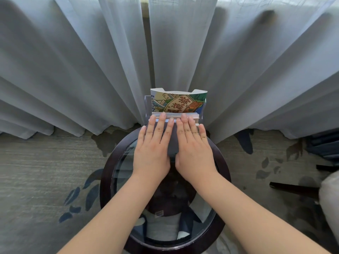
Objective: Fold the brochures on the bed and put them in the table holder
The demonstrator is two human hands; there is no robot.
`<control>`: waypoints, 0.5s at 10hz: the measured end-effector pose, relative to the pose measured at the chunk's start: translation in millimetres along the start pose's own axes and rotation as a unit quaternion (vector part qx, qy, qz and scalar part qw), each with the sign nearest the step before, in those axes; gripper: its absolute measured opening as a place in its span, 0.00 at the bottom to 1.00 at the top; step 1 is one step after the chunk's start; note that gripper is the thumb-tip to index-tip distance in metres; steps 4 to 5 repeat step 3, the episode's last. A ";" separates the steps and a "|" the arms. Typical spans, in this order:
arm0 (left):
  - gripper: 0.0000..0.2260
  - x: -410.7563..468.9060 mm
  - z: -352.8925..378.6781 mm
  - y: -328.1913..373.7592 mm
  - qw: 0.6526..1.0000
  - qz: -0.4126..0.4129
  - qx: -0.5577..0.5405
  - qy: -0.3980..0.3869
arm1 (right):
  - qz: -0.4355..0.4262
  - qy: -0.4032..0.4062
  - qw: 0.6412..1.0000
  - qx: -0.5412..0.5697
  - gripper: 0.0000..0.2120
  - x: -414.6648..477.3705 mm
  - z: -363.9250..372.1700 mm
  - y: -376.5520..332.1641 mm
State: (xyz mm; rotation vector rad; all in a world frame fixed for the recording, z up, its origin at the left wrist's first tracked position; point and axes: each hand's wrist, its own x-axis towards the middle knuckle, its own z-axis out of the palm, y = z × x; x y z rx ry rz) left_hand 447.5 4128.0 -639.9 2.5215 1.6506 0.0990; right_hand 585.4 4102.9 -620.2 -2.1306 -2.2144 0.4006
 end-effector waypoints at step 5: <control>0.52 21.1 -67.4 8.0 0.972 -0.009 0.073 -0.225 | 0.038 -0.150 0.986 -0.064 0.47 5.2 -65.1 -8.3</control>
